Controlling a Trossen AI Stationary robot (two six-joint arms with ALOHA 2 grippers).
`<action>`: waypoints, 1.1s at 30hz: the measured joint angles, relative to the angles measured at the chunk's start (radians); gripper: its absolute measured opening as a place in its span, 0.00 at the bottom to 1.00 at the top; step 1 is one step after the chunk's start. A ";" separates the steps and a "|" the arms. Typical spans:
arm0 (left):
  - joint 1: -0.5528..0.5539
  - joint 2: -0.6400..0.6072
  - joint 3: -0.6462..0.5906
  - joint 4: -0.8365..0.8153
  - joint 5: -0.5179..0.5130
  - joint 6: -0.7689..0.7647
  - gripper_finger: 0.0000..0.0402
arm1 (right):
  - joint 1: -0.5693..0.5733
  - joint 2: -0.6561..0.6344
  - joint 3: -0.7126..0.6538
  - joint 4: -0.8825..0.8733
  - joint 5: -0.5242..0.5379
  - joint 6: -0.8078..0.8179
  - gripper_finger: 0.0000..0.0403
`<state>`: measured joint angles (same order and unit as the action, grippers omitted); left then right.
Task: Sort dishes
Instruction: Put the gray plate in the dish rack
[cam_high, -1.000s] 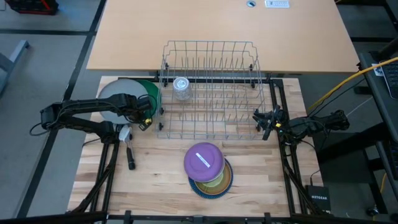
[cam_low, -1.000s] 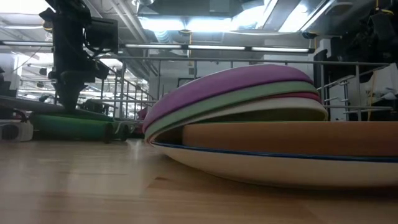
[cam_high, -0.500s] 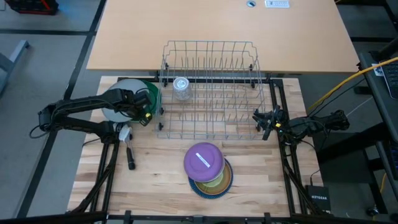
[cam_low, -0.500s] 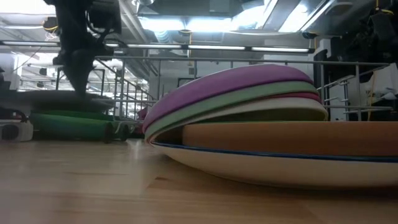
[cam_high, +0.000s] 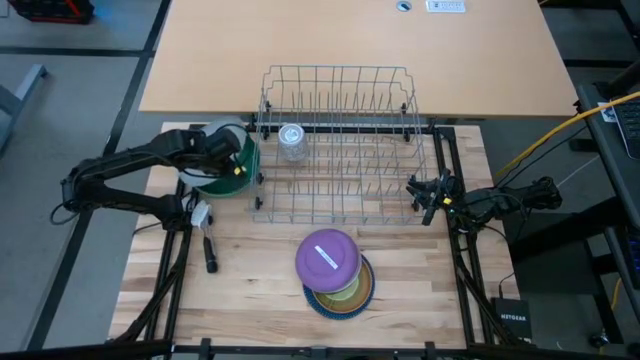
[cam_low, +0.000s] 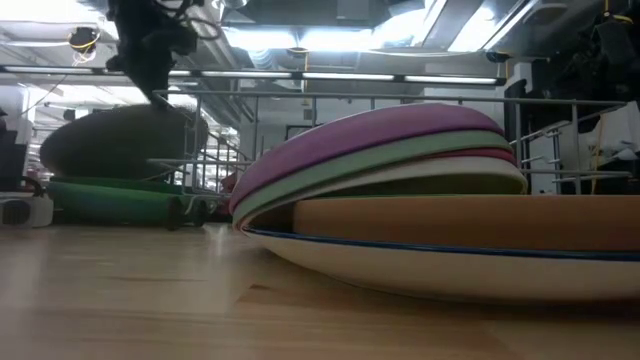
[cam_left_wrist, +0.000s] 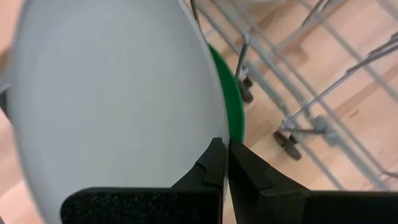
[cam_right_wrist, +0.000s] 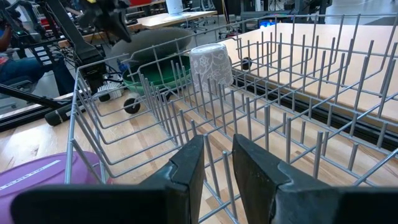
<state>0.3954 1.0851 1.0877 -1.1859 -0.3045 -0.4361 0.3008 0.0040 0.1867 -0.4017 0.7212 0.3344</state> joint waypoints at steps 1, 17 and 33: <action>0.000 0.000 0.017 -0.010 -0.009 0.000 0.00 | 0.000 0.000 0.000 0.000 0.000 0.000 0.22; 0.000 -0.006 0.290 -0.067 -0.076 0.021 0.00 | 0.000 0.000 0.000 0.000 0.000 0.000 0.22; -0.041 -0.006 0.504 0.175 -0.063 0.033 0.00 | 0.000 0.000 0.000 0.000 0.000 0.000 0.22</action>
<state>0.3542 1.0795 1.5921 -1.0111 -0.3675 -0.4030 0.3012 0.0040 0.1867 -0.4019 0.7212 0.3344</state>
